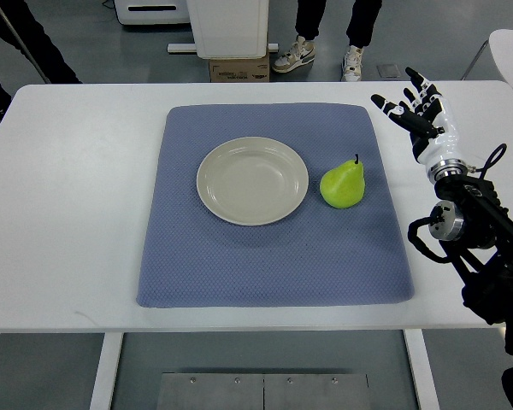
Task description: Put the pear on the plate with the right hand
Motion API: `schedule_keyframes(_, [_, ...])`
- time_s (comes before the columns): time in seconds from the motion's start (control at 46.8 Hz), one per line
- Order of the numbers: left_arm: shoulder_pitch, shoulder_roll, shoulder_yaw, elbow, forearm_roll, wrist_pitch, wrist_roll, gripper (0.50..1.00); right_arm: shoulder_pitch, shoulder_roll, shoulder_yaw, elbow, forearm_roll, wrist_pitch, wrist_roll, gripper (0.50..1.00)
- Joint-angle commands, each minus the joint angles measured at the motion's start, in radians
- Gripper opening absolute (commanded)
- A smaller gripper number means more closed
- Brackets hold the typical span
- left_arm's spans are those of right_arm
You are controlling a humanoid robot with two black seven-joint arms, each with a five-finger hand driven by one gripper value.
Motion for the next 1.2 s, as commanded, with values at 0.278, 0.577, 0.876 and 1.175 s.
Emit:
schedule_keyframes(0.278, [0.002, 0.000, 0.000, 0.001, 0.000, 0.000, 0.000, 1.000, 0.021, -0.005, 0.003, -0.002, 0.000, 0.000, 0.001, 1.000])
schedule_keyframes(0.577, [0.002, 0.000, 0.000, 0.001, 0.000, 0.000, 0.000, 1.000, 0.021, 0.000, 0.001, -0.006, 0.002, -0.002, 0.047, 1.000])
schedule_keyframes(0.876, [0.002, 0.000, 0.000, 0.001, 0.000, 0.000, 0.000, 1.000, 0.015, 0.002, -0.003, -0.011, 0.002, -0.002, 0.071, 1.000])
schedule_keyframes(1.175, [0.002, 0.000, 0.000, 0.001, 0.000, 0.000, 0.000, 1.000, 0.020, -0.011, -0.009, -0.014, 0.012, -0.002, 0.068, 1.000])
